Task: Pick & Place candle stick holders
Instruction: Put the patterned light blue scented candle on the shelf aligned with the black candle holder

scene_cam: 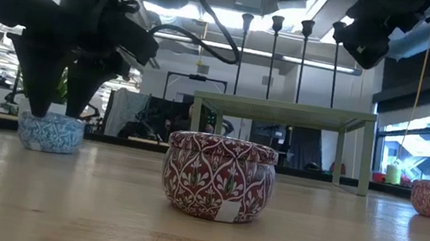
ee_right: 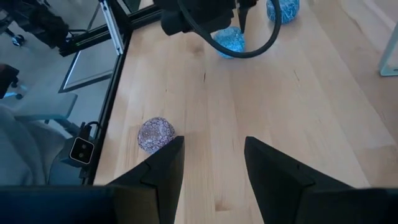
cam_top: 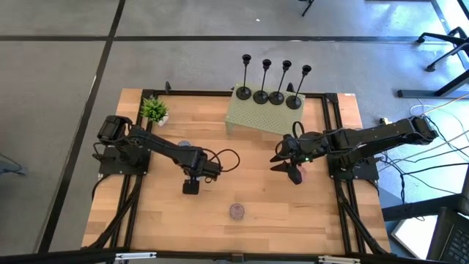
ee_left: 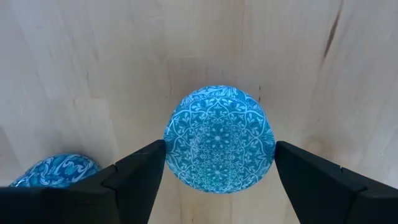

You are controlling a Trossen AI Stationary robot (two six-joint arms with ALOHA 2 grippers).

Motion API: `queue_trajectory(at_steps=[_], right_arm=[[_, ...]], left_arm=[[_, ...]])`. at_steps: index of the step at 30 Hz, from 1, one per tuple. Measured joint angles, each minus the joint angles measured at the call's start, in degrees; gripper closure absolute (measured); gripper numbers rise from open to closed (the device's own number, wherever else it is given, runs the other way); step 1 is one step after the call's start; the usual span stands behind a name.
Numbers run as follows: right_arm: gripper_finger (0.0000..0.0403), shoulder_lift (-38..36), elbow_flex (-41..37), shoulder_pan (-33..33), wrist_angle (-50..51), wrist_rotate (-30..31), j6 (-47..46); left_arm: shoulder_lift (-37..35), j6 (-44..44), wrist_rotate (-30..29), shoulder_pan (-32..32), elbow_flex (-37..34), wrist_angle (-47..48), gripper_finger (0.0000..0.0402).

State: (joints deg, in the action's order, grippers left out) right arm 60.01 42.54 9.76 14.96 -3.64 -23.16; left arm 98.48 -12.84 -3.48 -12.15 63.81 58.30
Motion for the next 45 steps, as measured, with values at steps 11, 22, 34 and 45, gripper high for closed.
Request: queue_trajectory(at_steps=[11, 22, 34, 45], right_arm=[[0.0231, 0.0, 0.0, 0.0, 0.0, 0.0, 0.0], [0.0231, 0.0, 0.0, 0.0, -0.1, 0.0, 0.0], [0.0231, 0.0, 0.0, 0.0, -0.3, 0.0, 0.1], [0.0231, 0.0, 0.0, 0.0, -0.4, 0.2, 0.7]], left_arm=[[-0.1, 0.1, -2.7, -1.0, 4.7, 5.8, 0.0103], [-0.1, -3.8, -1.6, -0.4, 5.0, 4.8, 0.0103], [-0.1, -4.2, 1.2, 1.1, 5.0, 4.8, 0.0089], [-0.1, -2.3, 1.6, 1.5, 3.8, 2.8, 0.0072]])
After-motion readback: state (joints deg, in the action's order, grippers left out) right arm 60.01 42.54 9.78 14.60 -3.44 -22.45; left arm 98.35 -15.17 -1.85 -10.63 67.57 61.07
